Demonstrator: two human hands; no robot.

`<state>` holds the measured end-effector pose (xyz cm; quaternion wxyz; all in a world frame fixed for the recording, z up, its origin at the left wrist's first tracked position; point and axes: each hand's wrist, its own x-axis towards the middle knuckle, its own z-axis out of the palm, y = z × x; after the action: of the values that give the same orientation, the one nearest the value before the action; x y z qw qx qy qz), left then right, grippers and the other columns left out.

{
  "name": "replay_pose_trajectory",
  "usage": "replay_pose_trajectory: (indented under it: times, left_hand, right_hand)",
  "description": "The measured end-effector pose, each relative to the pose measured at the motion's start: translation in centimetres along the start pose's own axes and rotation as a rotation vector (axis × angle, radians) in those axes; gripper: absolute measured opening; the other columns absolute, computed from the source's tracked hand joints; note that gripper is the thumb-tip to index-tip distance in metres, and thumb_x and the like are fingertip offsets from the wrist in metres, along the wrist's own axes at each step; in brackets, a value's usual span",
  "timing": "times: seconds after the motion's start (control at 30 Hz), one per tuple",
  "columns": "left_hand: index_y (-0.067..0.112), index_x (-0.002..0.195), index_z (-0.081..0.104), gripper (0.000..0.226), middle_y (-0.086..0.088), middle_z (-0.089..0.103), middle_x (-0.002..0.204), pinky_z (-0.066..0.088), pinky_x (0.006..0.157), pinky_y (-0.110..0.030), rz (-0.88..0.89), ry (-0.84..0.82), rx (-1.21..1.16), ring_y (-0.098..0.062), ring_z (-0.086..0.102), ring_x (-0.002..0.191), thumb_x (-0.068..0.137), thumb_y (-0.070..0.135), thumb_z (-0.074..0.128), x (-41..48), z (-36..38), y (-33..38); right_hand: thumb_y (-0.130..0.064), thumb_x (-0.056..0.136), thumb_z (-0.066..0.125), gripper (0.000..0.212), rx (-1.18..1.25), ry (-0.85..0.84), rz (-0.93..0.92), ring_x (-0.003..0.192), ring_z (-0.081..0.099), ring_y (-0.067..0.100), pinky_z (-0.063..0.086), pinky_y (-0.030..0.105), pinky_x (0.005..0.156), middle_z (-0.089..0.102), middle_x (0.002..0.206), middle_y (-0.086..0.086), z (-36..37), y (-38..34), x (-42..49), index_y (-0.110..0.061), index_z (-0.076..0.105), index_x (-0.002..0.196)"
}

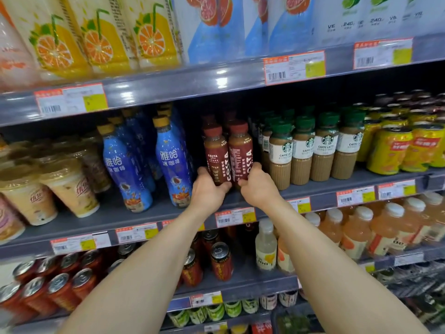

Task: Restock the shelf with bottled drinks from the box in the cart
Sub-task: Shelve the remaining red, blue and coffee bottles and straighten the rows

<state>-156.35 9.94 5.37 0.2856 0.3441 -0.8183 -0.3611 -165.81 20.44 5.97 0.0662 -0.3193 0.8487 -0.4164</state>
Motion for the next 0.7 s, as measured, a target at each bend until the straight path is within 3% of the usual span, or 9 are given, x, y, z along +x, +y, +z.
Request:
replay_pose_trajectory:
  times: [0.2,0.47,0.6,0.7]
  left_hand:
    - [0.014,0.116,0.045,0.051,0.0,0.064,0.105,0.045,0.07,-0.029,0.033,0.008,-0.006,-0.017,0.062,0.089,0.079,0.029,0.076,-0.7,0.0,0.1]
    - [0.017,0.119,0.043,0.06,0.002,0.065,0.106,0.05,0.076,-0.034,0.032,-0.018,-0.007,-0.019,0.064,0.096,0.073,0.033,0.079,-0.8,-0.4,0.1]
    - [0.015,0.119,0.043,0.071,0.002,0.062,0.113,0.045,0.076,-0.033,0.066,0.024,0.0,-0.017,0.06,0.099,0.07,0.044,0.086,-1.0,-0.3,0.1]
    - [0.015,0.116,0.042,0.065,0.002,0.06,0.111,0.043,0.074,-0.031,0.084,0.03,0.01,-0.014,0.056,0.094,0.074,0.04,0.084,-1.2,-0.2,0.2]
  right_hand:
    - [-0.028,0.087,0.072,0.049,0.038,0.022,-0.005,0.109,0.062,0.034,0.05,0.039,0.084,0.064,0.119,0.012,-0.3,-0.1,-0.5,-0.008,0.042,0.12]
    - [-0.028,0.09,0.07,0.041,0.02,0.068,-0.009,0.104,0.063,0.034,0.049,0.037,0.078,0.065,0.114,0.012,-0.3,0.1,-1.0,-0.009,0.043,0.115]
    - [-0.029,0.089,0.069,0.043,0.019,0.075,-0.01,0.105,0.063,0.034,0.052,0.04,0.082,0.065,0.116,0.013,-0.4,0.0,-1.0,-0.008,0.044,0.117]
    - [-0.029,0.089,0.07,0.043,0.018,0.084,-0.018,0.105,0.063,0.034,0.052,0.039,0.081,0.065,0.116,0.013,-0.3,0.1,-1.1,-0.008,0.044,0.116]
